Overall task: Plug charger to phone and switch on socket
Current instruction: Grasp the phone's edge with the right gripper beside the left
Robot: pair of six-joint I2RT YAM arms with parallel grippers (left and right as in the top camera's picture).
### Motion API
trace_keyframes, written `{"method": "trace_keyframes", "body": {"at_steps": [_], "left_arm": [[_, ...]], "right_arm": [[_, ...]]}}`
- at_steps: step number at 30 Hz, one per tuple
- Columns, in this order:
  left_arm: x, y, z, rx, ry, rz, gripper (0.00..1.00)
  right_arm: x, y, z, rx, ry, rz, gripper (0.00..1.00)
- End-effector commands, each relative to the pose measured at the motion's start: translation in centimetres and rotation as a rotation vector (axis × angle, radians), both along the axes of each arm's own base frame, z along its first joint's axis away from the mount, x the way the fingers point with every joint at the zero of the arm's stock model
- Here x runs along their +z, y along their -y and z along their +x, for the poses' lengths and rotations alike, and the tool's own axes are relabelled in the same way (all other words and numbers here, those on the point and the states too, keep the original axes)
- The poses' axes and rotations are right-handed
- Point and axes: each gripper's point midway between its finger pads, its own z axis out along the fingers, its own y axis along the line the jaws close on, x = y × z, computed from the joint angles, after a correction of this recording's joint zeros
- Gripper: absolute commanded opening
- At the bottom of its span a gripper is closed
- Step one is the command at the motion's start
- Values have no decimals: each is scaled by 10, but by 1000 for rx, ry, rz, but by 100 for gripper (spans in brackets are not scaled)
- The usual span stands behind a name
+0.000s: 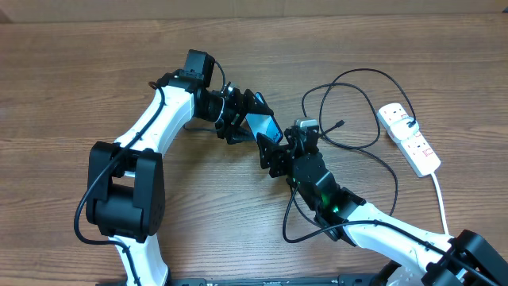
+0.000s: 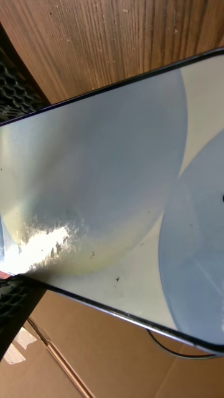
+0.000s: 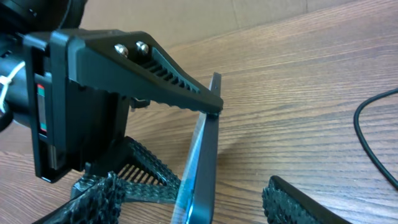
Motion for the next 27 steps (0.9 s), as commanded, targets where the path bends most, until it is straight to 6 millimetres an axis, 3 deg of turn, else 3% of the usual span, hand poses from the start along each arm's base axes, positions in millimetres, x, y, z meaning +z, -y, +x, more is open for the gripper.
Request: {"method": "trace_keyframes", "body": {"at_steps": [1, 9, 14, 27], "left_arm": [[18, 5, 5, -5, 5, -70, 47], [24, 9, 5, -14, 10, -105, 48], [23, 9, 5, -13, 12, -101, 48], [22, 18, -1, -37, 12, -93, 47]], "right_arm": [[5, -2, 4, -10, 20, 6, 72], [-1, -11, 6, 18, 23, 22, 66], [4, -12, 8, 17, 40, 37, 53], [6, -16, 6, 38, 42, 50, 45]]}}
